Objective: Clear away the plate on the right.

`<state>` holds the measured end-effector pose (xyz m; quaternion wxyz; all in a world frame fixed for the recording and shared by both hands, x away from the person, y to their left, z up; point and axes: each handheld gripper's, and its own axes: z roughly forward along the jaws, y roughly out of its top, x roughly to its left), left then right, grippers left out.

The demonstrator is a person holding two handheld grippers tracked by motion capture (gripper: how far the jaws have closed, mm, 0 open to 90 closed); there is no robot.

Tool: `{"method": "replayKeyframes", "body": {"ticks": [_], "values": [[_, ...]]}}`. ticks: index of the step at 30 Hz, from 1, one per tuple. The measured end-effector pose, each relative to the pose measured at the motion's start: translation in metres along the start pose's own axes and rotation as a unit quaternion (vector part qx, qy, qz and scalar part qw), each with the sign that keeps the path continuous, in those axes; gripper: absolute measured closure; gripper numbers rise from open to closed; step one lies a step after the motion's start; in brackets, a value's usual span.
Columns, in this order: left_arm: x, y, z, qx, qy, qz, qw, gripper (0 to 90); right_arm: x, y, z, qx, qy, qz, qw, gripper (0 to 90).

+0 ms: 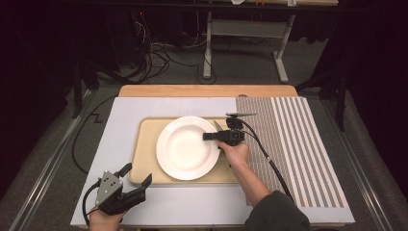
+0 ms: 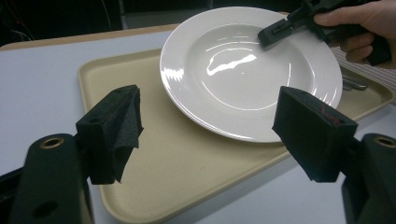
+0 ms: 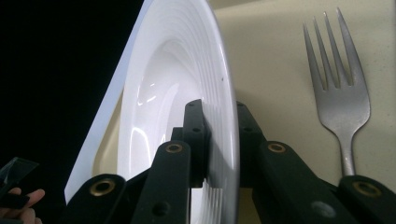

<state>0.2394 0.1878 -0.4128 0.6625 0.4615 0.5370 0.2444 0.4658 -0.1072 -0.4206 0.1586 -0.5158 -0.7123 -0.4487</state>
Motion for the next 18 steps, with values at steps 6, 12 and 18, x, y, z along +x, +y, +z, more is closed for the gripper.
{"method": "replayKeyframes", "body": {"ticks": [6, 12, 18], "values": [[0.0001, -0.0004, 0.0002, 0.001, 0.002, 0.002, 1.0000, 24.5, 0.0009, -0.0020, -0.0007, 0.006, -0.025, -0.026, 0.9993, 80.1], [0.0001, -0.0006, 0.0005, 0.002, 0.003, 0.003, 1.0000, 24.5, -0.0045, -0.0044, -0.0020, 0.017, -0.030, -0.027, 0.9991, 79.1], [0.0003, -0.0002, 0.0004, 0.001, 0.004, 0.003, 1.0000, 24.5, -0.0057, -0.0045, 0.0004, 0.018, -0.032, -0.023, 0.9991, 78.9]]}}
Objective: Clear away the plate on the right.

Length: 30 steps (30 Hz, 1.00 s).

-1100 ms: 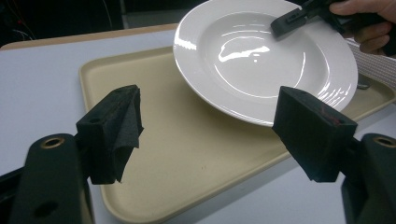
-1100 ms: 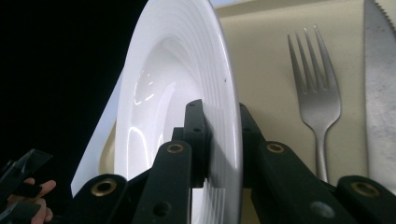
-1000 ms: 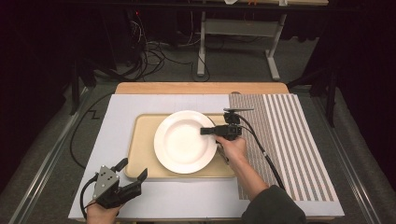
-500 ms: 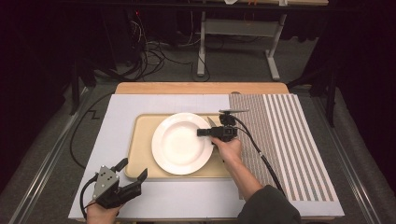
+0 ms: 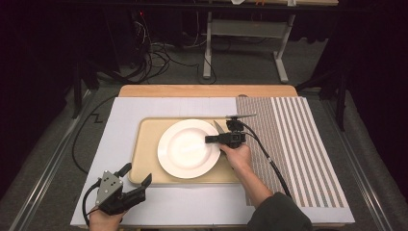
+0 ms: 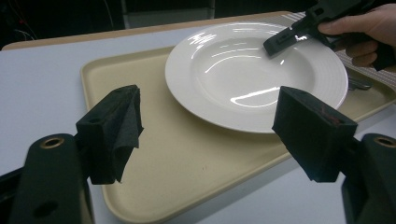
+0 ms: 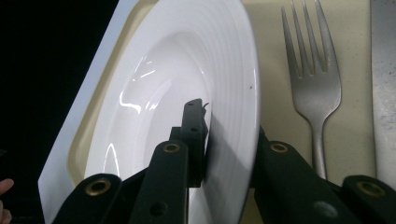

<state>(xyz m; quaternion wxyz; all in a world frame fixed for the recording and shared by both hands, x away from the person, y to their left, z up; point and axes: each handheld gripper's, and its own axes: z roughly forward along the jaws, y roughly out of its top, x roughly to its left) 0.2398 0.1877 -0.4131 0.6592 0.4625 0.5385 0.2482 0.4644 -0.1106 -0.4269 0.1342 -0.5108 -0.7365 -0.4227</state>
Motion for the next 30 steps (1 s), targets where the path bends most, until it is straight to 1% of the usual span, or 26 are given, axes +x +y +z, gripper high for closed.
{"method": "replayKeyframes", "body": {"ticks": [9, 15, 18, 20, 24, 30], "values": [[0.000, 0.000, 0.000, 0.001, 0.000, -0.001, 1.0000, 24.5, 0.000, -0.003, 0.010, 0.010, -0.003, 0.001, 0.9999, 77.4], [0.000, 0.000, 0.000, 0.001, 0.000, -0.001, 1.0000, 24.5, -0.003, -0.004, 0.012, 0.016, -0.007, 0.001, 0.9998, 76.2], [0.000, 0.000, 0.000, 0.001, 0.000, -0.002, 1.0000, 24.5, -0.004, -0.004, 0.012, 0.016, -0.006, 0.005, 0.9998, 75.4], [0.000, 0.000, 0.000, 0.001, 0.000, -0.002, 1.0000, 24.5, -0.006, -0.003, 0.012, 0.018, -0.009, 0.004, 0.9998, 74.2], [0.000, 0.000, 0.001, 0.002, 0.000, -0.002, 1.0000, 24.5, -0.010, -0.003, 0.010, 0.020, -0.014, 0.010, 0.9996, 72.2], [0.000, 0.000, 0.001, 0.002, 0.000, -0.002, 1.0000, 24.5, -0.013, -0.003, 0.007, 0.014, -0.007, 0.012, 0.9998, 70.6]]}}
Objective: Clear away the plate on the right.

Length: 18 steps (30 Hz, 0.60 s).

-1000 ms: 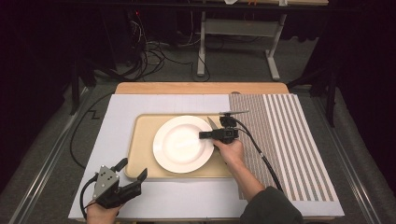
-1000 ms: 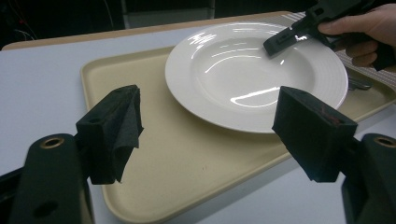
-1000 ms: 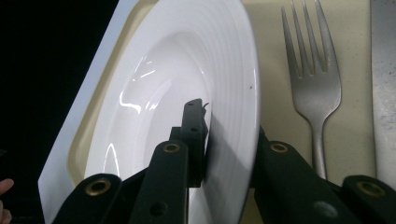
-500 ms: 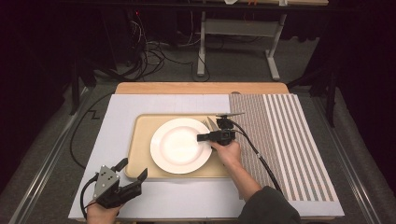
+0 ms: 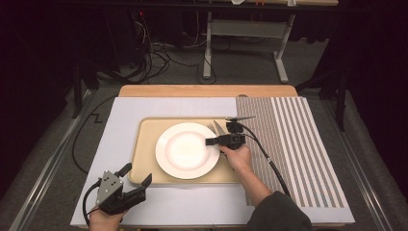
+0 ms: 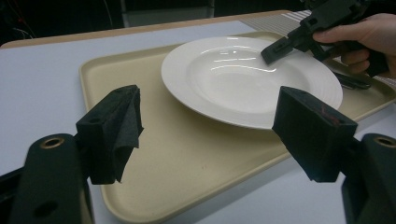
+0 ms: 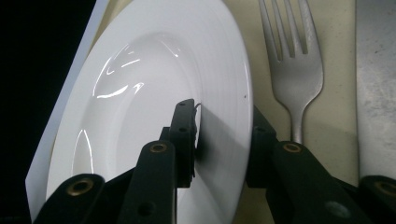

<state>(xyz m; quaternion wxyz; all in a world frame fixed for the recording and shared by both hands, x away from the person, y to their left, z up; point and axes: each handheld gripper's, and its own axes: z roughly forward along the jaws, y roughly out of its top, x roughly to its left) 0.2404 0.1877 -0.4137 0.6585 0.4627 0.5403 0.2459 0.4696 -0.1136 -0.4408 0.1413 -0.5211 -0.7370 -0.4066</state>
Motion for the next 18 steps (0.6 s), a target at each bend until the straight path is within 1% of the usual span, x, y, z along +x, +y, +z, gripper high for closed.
{"method": "replayKeyframes", "body": {"ticks": [4, 9, 15, 18], "values": [[0.000, 0.000, 0.000, 0.000, 0.000, 0.000, 1.0000, 24.5, -0.001, 0.001, -0.003, 0.000, 0.004, -0.002, 1.0000, 68.7], [0.000, 0.000, 0.000, -0.001, 0.001, 0.000, 1.0000, 24.5, -0.002, 0.000, -0.006, -0.007, 0.010, 0.001, 0.9999, 66.1], [0.000, 0.000, 0.000, -0.001, 0.001, 0.001, 1.0000, 24.5, -0.006, 0.002, -0.017, -0.025, 0.007, -0.002, 0.9997, 63.3], [0.000, 0.000, 0.000, -0.001, 0.001, 0.001, 1.0000, 24.5, -0.008, 0.002, -0.023, -0.026, 0.001, -0.007, 0.9996, 62.1]]}}
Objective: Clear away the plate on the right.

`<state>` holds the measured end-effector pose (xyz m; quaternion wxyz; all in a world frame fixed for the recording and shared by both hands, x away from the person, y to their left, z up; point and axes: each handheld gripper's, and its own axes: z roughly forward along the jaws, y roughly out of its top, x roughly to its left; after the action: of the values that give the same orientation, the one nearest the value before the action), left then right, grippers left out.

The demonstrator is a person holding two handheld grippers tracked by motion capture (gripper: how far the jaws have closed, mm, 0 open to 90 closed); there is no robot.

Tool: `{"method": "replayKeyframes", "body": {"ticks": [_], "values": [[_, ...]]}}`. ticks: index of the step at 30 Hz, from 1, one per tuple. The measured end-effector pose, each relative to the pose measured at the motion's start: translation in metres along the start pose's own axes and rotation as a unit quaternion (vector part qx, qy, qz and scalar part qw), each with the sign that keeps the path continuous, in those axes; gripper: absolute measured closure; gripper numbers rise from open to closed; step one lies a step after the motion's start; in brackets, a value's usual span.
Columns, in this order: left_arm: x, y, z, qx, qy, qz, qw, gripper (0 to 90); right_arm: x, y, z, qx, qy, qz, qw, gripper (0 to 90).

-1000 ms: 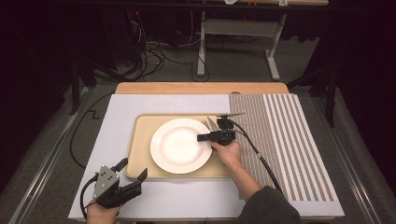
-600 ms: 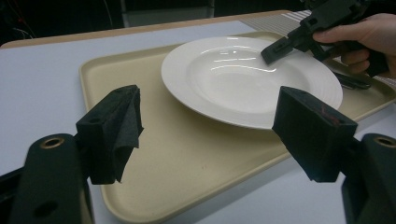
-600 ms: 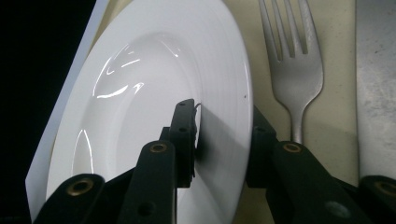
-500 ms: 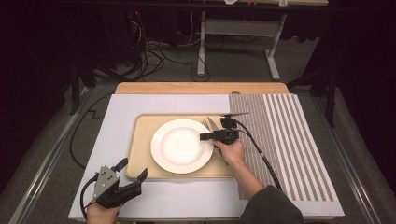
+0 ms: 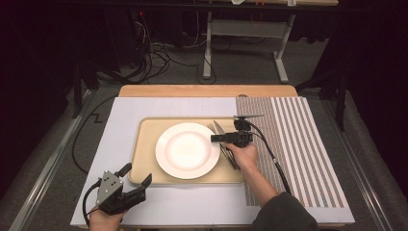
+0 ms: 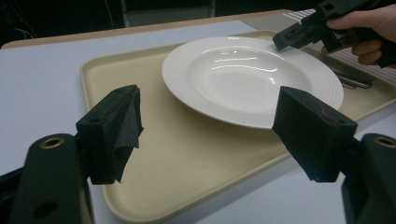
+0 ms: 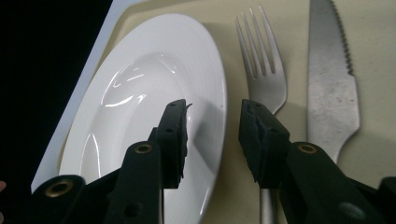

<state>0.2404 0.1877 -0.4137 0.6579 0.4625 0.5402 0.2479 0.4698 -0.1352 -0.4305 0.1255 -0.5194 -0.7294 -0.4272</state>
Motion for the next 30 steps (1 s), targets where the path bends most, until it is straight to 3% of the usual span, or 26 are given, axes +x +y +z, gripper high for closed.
{"method": "replayKeyframes", "body": {"ticks": [30], "values": [[0.001, 0.000, 0.000, 0.000, 0.003, -0.001, 1.0000, 24.5, -0.020, -0.002, -0.035, -0.036, -0.003, -0.001, 0.9993, 59.5]]}}
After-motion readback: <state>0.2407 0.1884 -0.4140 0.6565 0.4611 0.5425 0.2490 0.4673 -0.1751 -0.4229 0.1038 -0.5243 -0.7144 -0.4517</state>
